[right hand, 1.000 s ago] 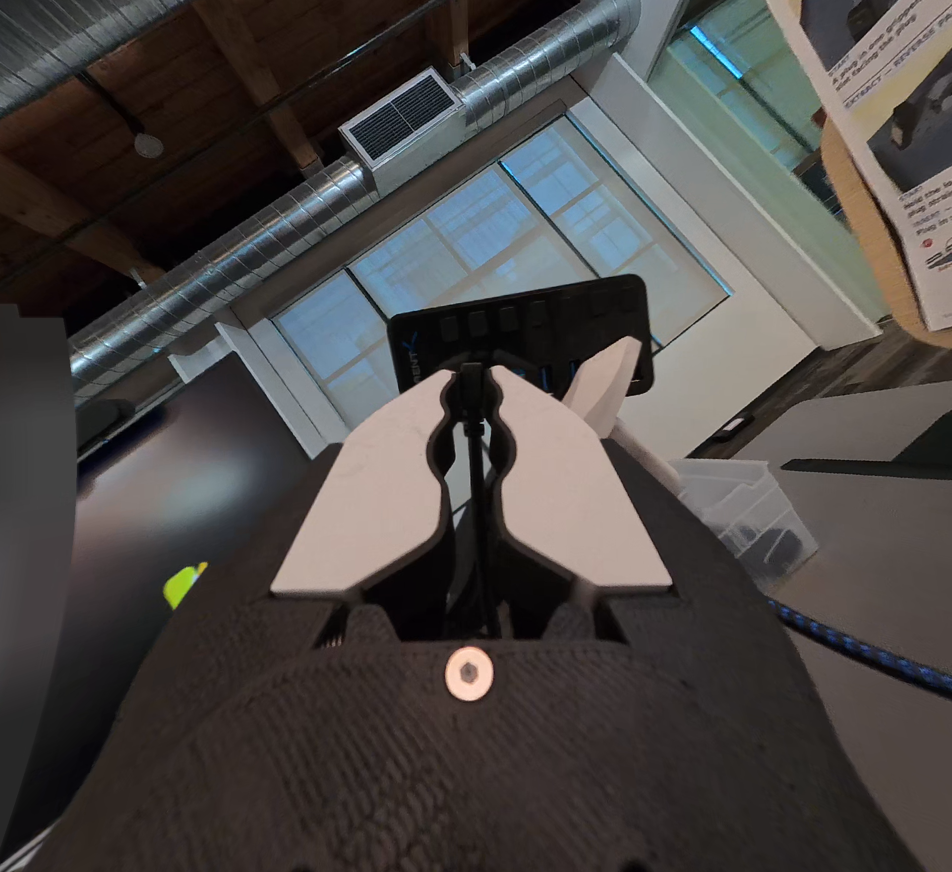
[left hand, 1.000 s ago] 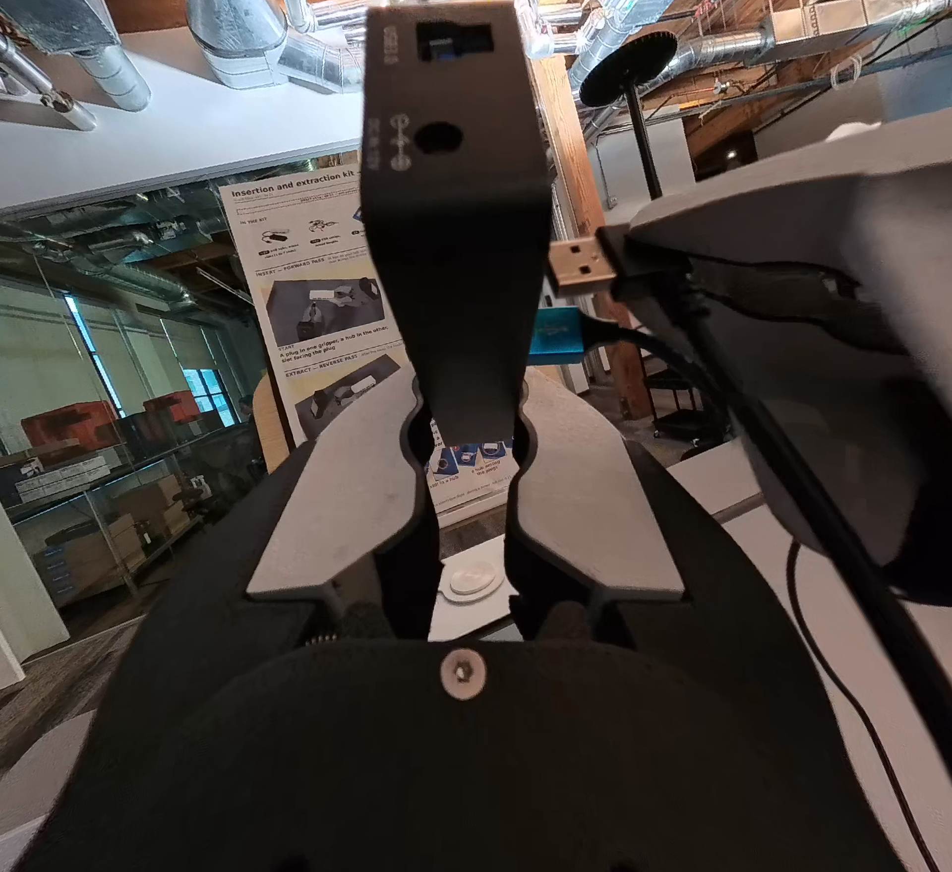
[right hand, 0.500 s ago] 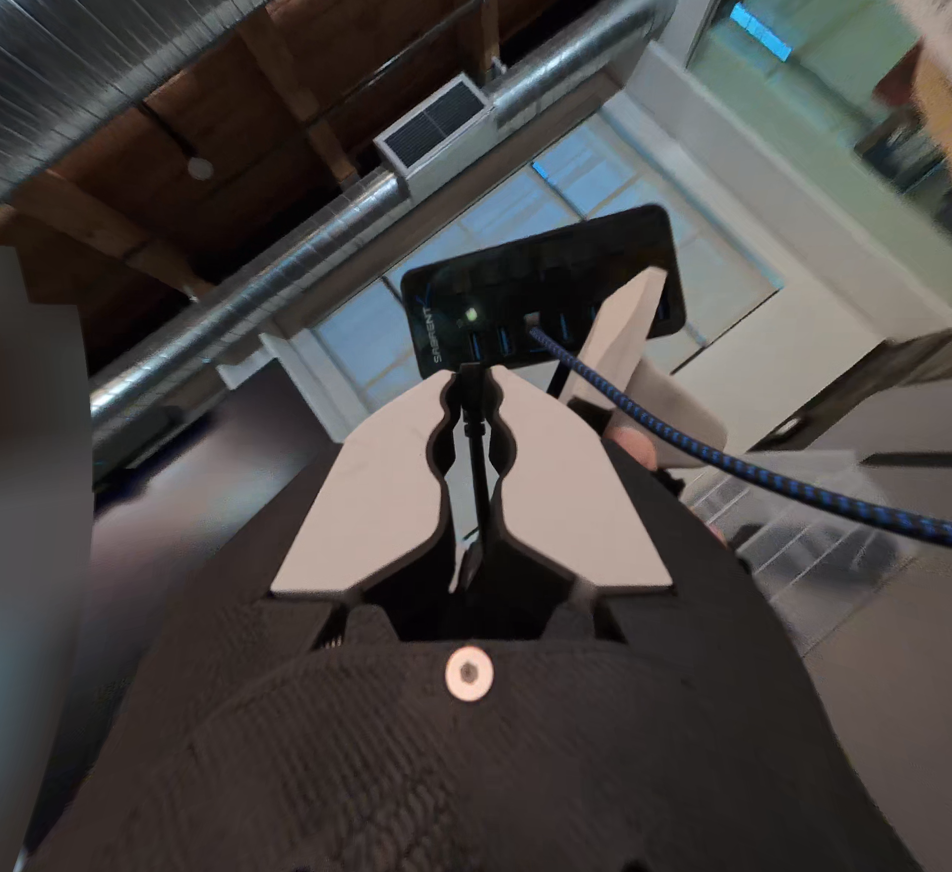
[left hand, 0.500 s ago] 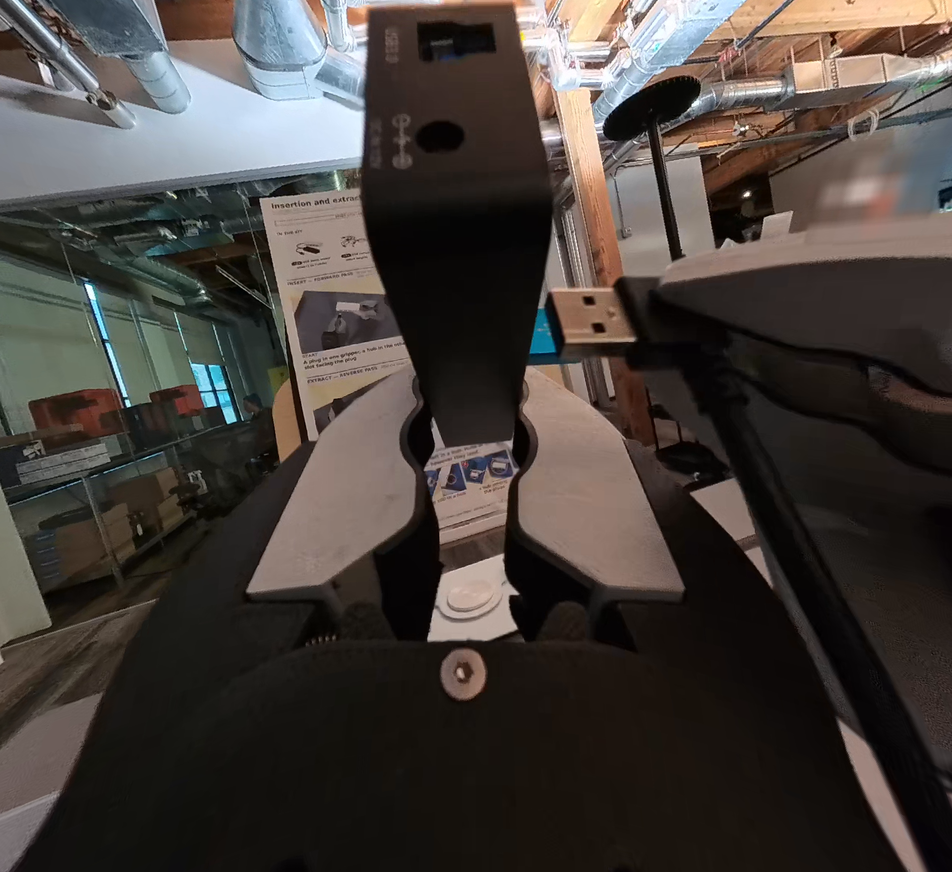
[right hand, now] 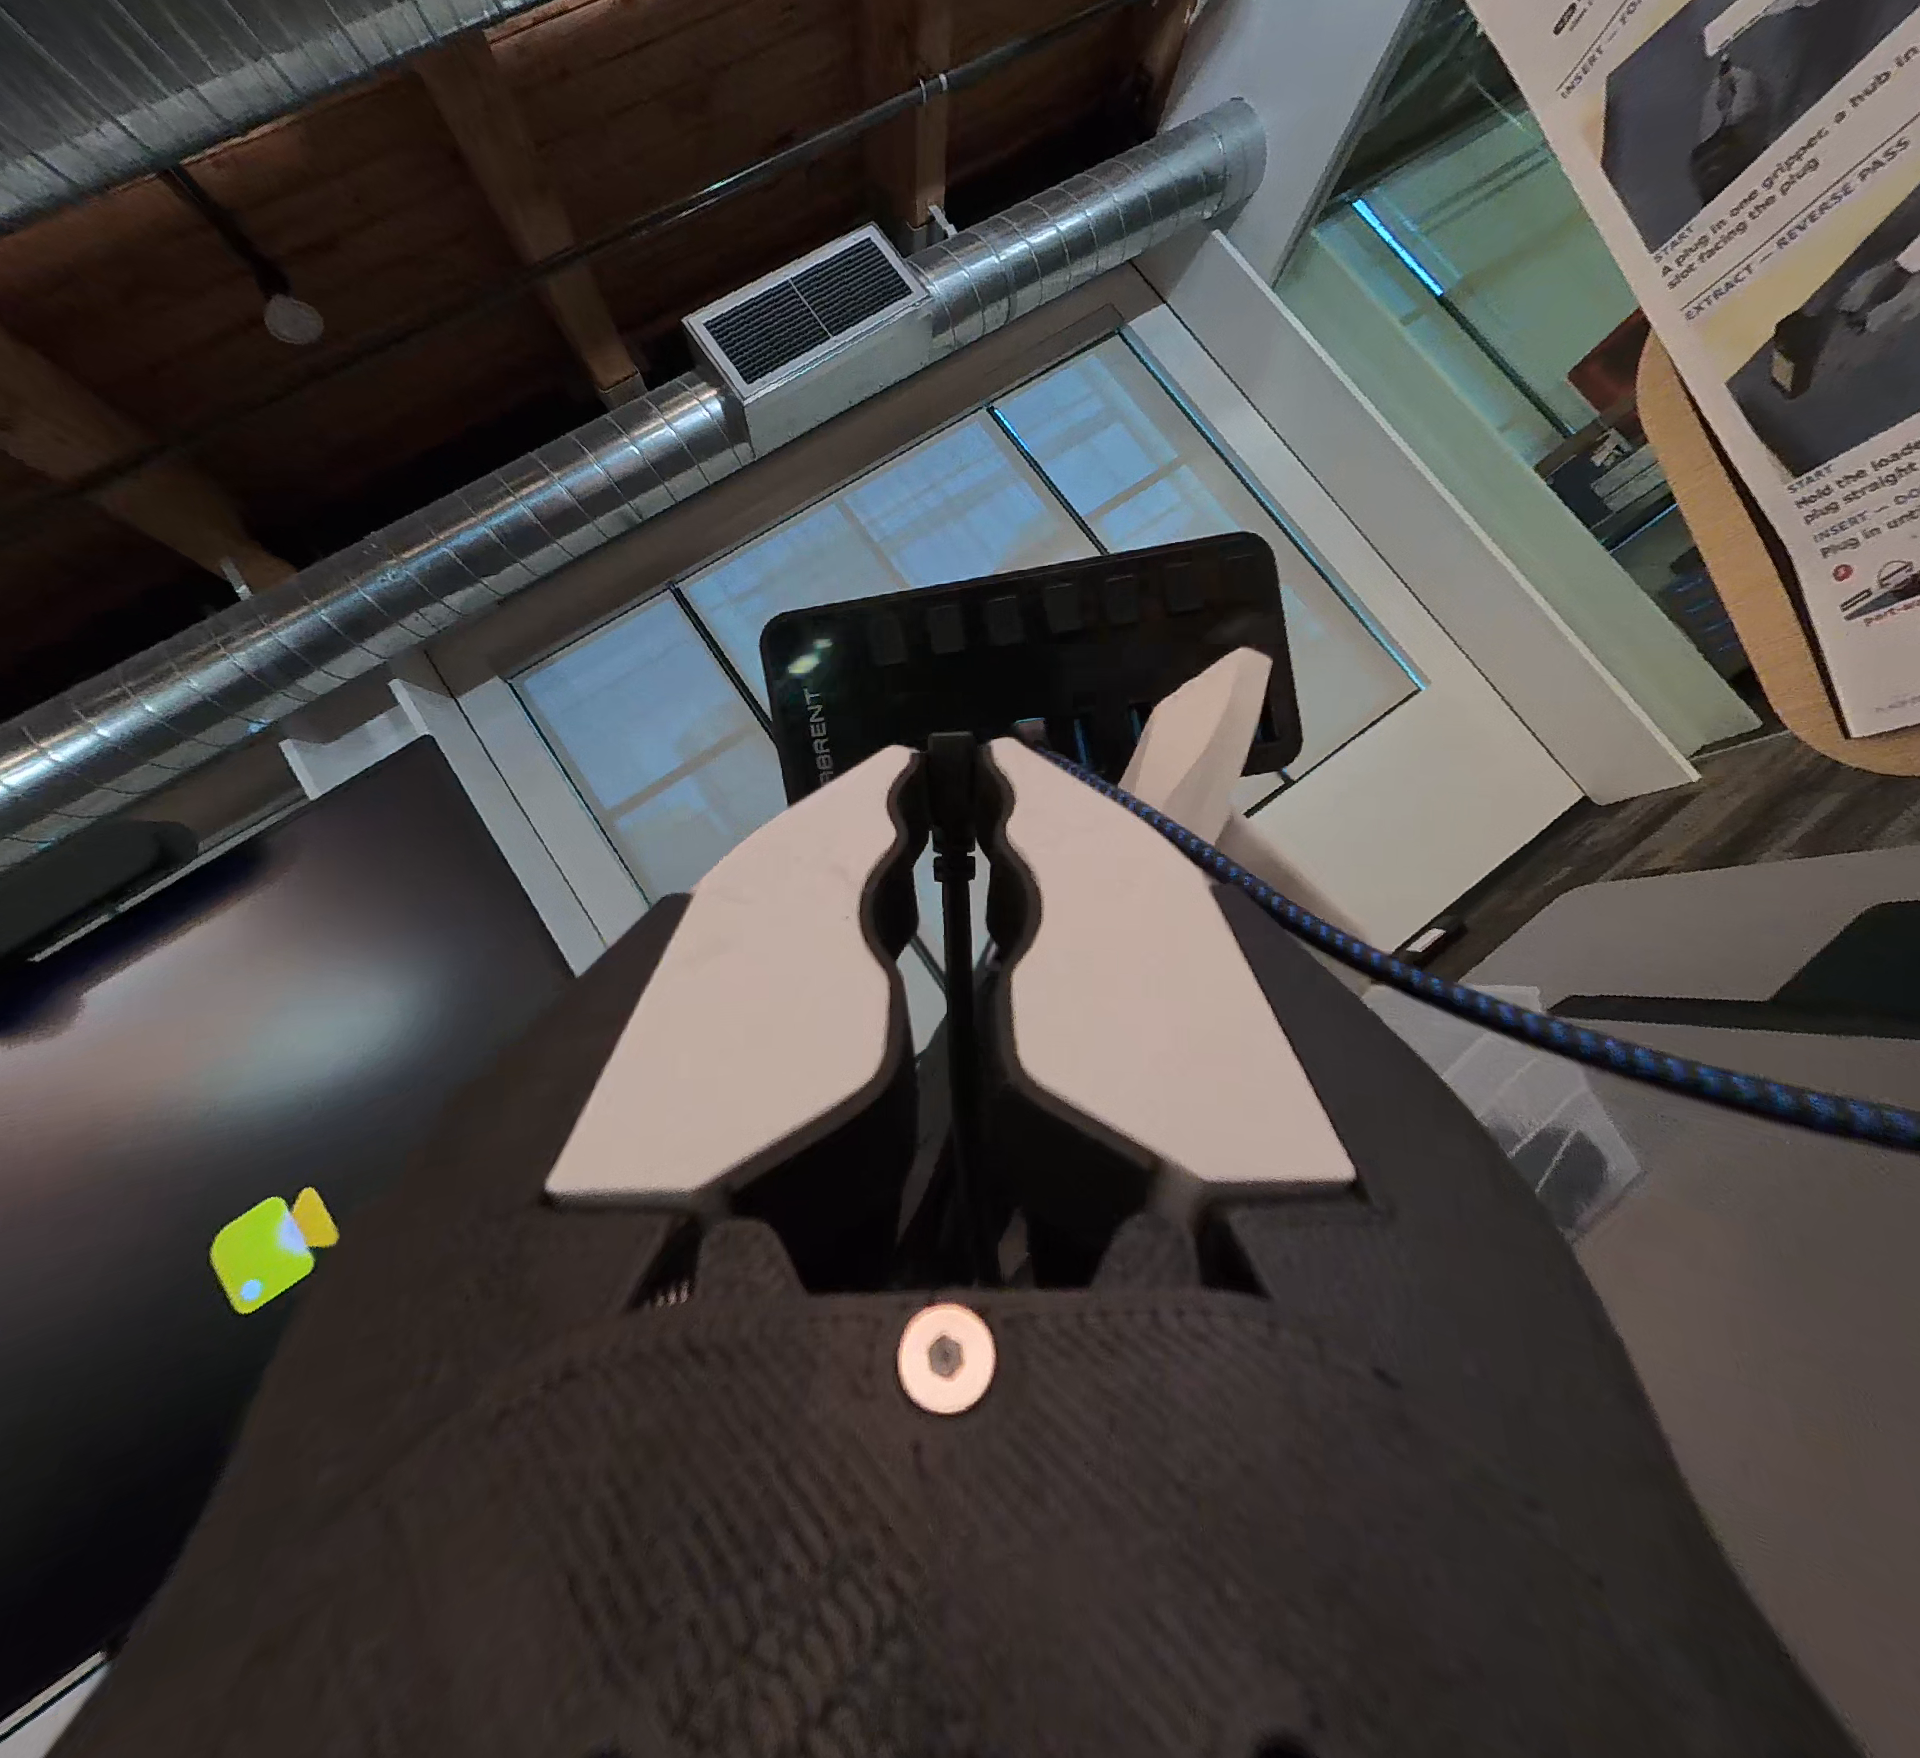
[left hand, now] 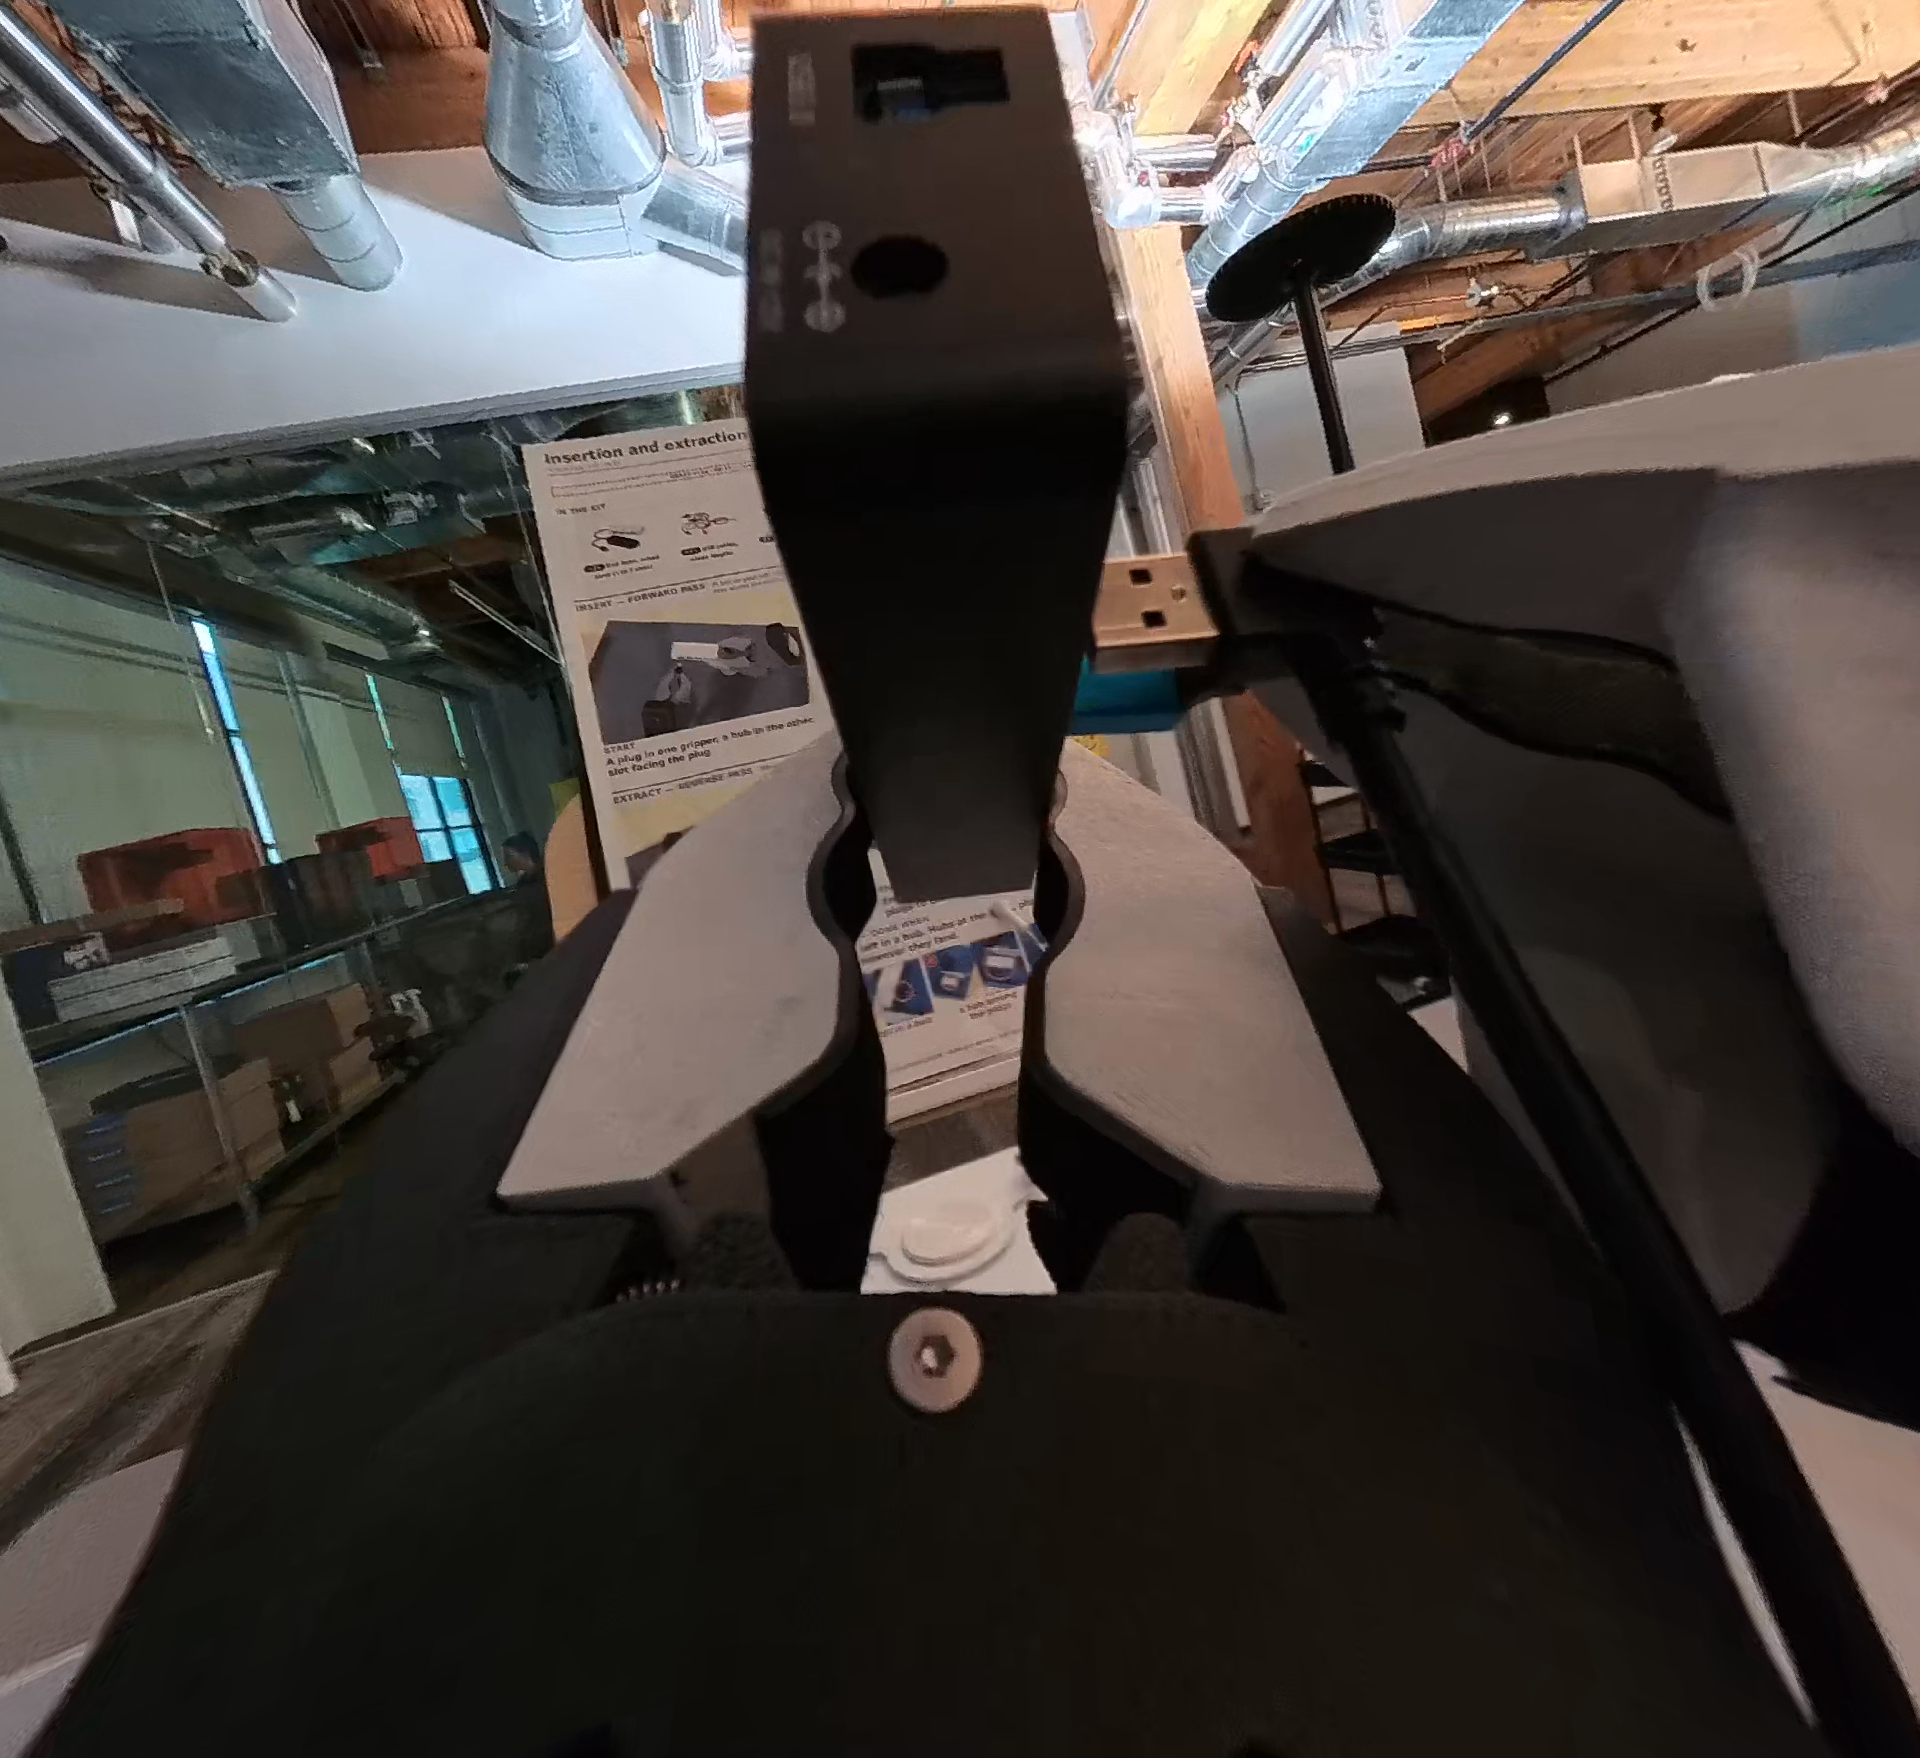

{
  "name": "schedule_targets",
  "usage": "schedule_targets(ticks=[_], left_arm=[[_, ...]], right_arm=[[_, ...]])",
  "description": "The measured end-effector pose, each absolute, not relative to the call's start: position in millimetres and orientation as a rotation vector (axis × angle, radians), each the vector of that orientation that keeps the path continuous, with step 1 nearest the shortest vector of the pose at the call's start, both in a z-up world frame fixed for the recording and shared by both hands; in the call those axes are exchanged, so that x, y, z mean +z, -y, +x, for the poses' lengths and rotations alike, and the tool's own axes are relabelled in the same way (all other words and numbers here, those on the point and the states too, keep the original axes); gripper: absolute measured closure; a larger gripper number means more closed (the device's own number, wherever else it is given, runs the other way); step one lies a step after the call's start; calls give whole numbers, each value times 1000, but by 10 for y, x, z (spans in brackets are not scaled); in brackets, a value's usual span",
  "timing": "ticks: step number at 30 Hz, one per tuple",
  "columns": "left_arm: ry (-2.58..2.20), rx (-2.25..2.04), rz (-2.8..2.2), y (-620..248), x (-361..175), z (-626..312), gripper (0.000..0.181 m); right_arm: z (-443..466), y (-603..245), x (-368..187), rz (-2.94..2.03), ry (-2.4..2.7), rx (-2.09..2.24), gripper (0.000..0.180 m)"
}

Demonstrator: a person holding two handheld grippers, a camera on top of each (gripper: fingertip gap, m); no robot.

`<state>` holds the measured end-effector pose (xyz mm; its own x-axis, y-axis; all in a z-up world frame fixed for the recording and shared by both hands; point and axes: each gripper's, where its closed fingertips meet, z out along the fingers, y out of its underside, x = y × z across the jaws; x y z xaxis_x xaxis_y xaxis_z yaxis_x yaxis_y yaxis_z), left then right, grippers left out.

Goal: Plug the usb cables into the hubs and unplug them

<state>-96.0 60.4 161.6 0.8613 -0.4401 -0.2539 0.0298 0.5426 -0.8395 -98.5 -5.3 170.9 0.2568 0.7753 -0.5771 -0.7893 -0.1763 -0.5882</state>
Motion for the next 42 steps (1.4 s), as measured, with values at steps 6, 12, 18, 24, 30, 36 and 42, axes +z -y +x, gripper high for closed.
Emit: schedule_targets(ticks=[6,12,18,24,30,36,42], left_arm=[[-482,-275,-955,-605,1601,-945,155],[-487,-308,-963,-620,1573,-923,155],[-497,-329,-984,-633,1552,-895,155],[-497,-312,-971,-624,1553,-896,155],[-504,-311,-968,-605,1560,-877,155],[-513,-257,-958,-606,1579,-910,155],[-542,-267,-1005,-631,1553,-878,155]], right_arm=[[-950,34,1694,-1057,-37,1348,172],[-928,35,1701,-1043,-63,1370,172],[-940,65,1735,-1037,-41,1383,171],[-980,80,1738,-1041,-25,1389,172],[-969,92,1752,-1036,-23,1392,171],[-987,92,1736,-1051,-17,1379,172],[-994,106,1744,-1064,19,1312,171]])
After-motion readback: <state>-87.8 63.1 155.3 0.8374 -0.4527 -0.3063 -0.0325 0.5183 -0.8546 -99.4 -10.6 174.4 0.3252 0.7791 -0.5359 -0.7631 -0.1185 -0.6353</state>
